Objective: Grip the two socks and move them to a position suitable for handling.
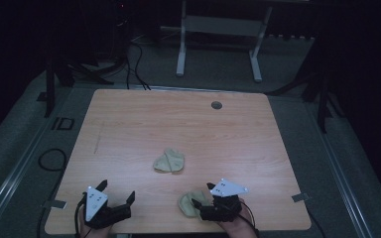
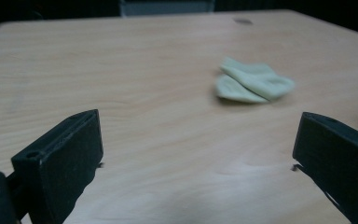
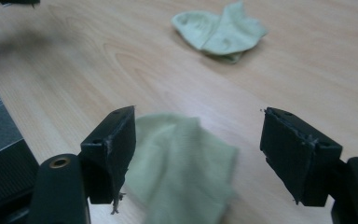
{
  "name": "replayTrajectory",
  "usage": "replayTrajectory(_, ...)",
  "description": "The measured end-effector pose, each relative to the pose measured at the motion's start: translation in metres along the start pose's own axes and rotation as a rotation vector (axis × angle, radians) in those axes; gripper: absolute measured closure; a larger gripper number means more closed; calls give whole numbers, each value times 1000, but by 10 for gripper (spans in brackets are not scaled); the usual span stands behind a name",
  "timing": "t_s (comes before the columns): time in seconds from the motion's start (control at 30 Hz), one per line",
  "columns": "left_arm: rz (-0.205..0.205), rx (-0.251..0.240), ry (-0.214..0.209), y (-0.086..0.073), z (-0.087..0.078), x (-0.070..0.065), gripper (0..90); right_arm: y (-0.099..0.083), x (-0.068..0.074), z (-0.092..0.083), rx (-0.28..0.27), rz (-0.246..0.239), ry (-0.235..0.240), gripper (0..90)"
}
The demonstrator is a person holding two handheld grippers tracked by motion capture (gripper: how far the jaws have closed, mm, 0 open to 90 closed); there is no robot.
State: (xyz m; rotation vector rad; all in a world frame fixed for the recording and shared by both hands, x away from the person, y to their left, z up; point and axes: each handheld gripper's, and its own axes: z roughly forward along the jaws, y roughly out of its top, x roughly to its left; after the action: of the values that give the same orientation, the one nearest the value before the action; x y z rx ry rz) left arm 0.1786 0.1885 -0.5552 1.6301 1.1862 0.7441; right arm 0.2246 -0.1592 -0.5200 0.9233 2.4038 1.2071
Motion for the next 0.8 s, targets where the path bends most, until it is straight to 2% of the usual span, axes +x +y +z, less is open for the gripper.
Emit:
replayTrajectory(0.03,-2,9,-43,3,1,-6,17,1,-4,-3,0,-5,-9,266)
replayTrajectory(0.1,12,61,-123,10,5,-20,18,2,-13,-7,-4,16,-11,288)
replayTrajectory(0.13,29,79,-148,13,7,-28,43,2,-18,-9,-3,28,-1,340)
replayTrajectory(0.2,54,85,-239,18,11,-42,110,2,-24,-11,6,24,22,459)
replayTrajectory(0.23,66,107,-264,20,15,-50,122,2,-25,-11,13,6,33,556)
replayTrajectory(0.33,95,180,-360,24,30,-70,151,0,-26,-8,31,-24,41,700)
replayTrajectory(0.37,105,201,-383,25,34,-76,191,-1,-25,-5,41,-33,44,723)
replayTrajectory(0.4,110,219,-396,26,39,-81,235,-2,-24,-3,47,-33,47,748)
replayTrajectory(0.47,125,253,-428,26,48,-89,265,-5,-22,4,75,-36,74,766)
replayTrajectory(0.5,129,267,-440,26,52,-91,324,-7,-20,8,87,-40,76,765)
replayTrajectory(0.6,124,319,-442,24,66,-95,390,-12,-17,17,123,-52,89,742)
replayTrajectory(0.67,126,329,-439,23,69,-96,429,-14,-17,20,133,-56,94,733)
replayTrajectory(0.7,139,361,-447,20,75,-98,429,-15,-17,22,141,-57,97,724)
replayTrajectory(0.77,154,392,-459,18,81,-98,483,-18,-17,28,169,-61,110,704)
replayTrajectory(0.8,173,407,-453,17,83,-99,499,-20,-17,30,180,-68,110,704)
